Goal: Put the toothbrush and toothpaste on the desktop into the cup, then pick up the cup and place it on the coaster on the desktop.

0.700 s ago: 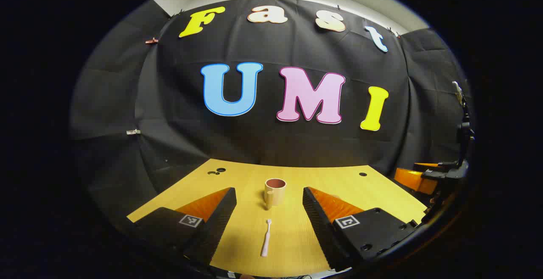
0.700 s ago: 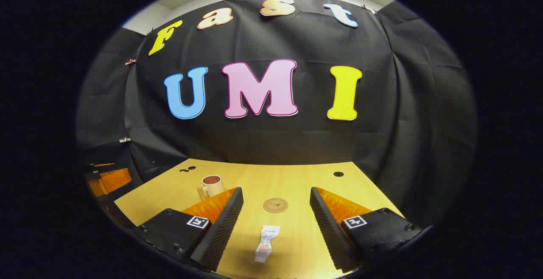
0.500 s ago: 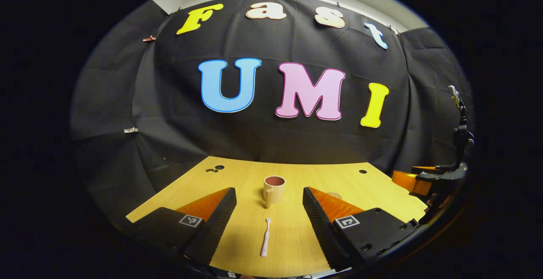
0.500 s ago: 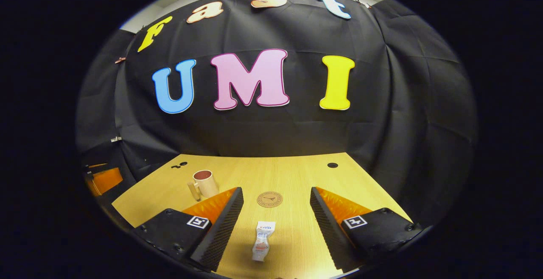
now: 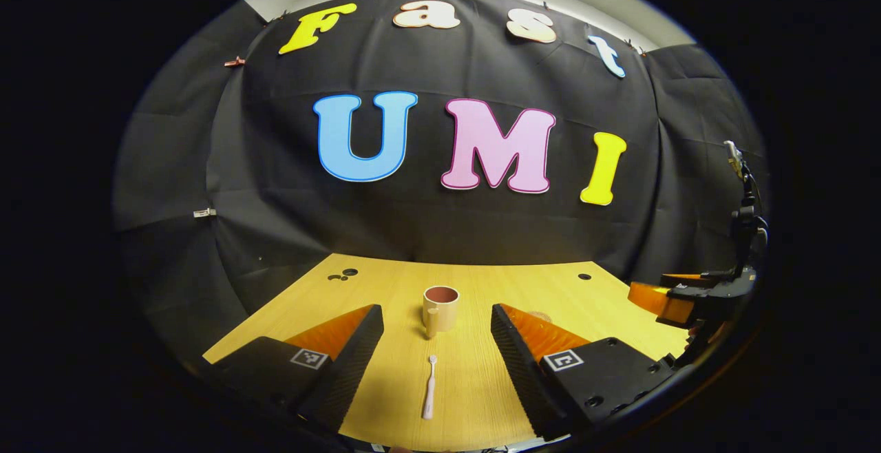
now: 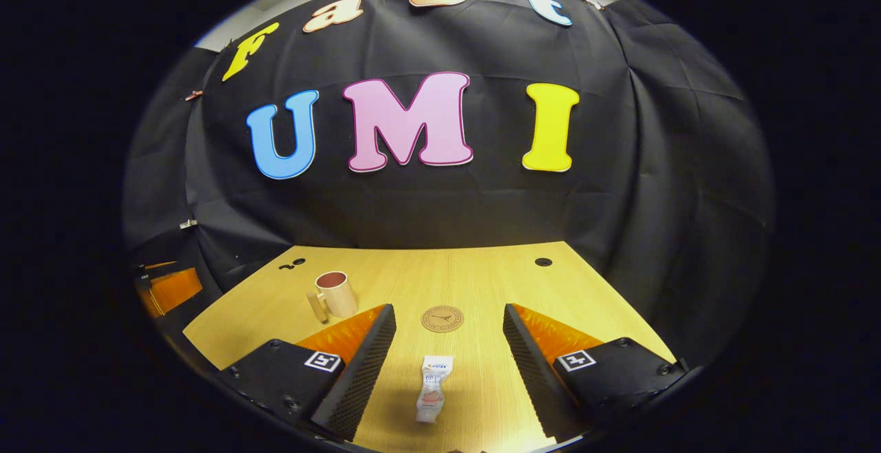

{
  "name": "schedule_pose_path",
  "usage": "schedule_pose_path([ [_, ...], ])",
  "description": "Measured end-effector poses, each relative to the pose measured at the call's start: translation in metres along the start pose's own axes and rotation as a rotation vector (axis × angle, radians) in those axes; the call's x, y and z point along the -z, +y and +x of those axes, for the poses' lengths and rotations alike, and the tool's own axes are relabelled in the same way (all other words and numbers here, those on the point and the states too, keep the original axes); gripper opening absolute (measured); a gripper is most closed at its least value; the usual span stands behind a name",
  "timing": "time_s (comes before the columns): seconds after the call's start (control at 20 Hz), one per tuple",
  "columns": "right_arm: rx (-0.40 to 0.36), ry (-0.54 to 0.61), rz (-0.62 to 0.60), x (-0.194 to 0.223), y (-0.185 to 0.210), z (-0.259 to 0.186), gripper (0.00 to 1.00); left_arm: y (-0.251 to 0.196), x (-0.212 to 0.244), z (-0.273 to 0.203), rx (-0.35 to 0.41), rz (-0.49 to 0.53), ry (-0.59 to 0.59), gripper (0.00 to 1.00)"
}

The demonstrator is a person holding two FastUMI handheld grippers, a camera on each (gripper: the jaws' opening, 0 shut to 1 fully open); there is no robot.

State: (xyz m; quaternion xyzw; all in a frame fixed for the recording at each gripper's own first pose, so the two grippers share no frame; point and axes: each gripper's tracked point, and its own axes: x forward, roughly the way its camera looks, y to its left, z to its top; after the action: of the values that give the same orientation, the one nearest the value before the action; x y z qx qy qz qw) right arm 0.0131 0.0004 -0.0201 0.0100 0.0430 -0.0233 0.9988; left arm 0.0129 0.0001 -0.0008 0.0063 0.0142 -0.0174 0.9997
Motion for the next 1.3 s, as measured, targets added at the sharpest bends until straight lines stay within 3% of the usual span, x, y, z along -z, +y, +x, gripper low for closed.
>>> schedule_pose_path([
  [0.3,-0.044,0.060,-0.040,0.019,0.014,0.020,0.96,0.010,0.016,0.001,-0.036,-0.026,0.040,0.98],
  [0.45,-0.071,0.109,-0.045,0.037,0.023,0.034,0.96,0.012,0.024,-0.003,-0.060,0.022,0.051,0.98],
  [0.7,-0.097,0.260,-0.041,0.090,0.028,0.058,0.97,0.008,0.047,-0.007,-0.074,0.035,0.101,0.98],
  [1.05,-0.061,0.482,-0.110,0.174,0.015,0.079,0.96,0.004,0.082,-0.012,-0.128,0.039,0.194,0.98],
  [1.3,-0.026,0.576,-0.117,0.209,0.009,0.087,0.97,0.001,0.102,-0.013,-0.161,0.012,0.257,0.98],
])
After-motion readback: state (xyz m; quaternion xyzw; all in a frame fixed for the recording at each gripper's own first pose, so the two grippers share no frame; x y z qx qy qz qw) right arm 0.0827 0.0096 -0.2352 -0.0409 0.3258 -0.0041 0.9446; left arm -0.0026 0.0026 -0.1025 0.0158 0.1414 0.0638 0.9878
